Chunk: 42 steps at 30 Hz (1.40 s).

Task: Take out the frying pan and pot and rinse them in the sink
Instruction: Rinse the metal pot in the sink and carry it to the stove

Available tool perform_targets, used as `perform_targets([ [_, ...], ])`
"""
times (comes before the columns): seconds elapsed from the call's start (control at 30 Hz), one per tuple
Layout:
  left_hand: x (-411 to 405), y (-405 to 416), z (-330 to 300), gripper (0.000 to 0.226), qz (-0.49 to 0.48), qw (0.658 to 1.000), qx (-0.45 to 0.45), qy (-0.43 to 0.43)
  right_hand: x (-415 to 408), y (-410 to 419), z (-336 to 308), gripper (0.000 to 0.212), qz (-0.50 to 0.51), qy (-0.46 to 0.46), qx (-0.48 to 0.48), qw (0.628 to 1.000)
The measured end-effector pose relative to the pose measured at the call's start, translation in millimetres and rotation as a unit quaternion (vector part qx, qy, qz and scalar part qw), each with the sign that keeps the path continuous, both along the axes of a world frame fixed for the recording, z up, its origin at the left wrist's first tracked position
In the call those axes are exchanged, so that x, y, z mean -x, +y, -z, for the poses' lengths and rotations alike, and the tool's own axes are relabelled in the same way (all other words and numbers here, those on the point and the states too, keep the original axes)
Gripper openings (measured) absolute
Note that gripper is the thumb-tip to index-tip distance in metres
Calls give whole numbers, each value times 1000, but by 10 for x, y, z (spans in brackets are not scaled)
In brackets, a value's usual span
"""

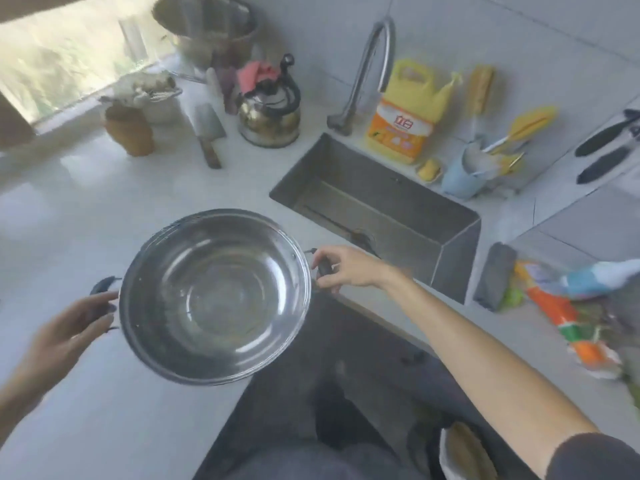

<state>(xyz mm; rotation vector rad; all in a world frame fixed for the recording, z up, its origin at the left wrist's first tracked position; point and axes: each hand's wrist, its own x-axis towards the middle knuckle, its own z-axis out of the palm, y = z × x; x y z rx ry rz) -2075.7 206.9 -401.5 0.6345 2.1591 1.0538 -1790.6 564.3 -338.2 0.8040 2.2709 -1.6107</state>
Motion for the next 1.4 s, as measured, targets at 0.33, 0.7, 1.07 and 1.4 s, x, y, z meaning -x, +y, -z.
perform_targets([
  [0.33, -449, 3635, -249, 33, 170, 985, -4, 30, -1223, 2051, 369, 38, 241, 27, -69, 968],
  [0.7, -186, 5514, 1152, 28, 305, 922, 145, 191, -1224, 3187, 1847, 25, 344, -41, -38, 937],
  [1.07, 33, 5727, 2044, 28, 321, 879, 315, 159, -814, 3224, 2889, 33, 349, -80, -32, 933],
  [1.4, 47, 6164, 1606, 47, 287, 930, 213, 83, -866, 3217, 3181, 38, 372, -88, -16, 924],
])
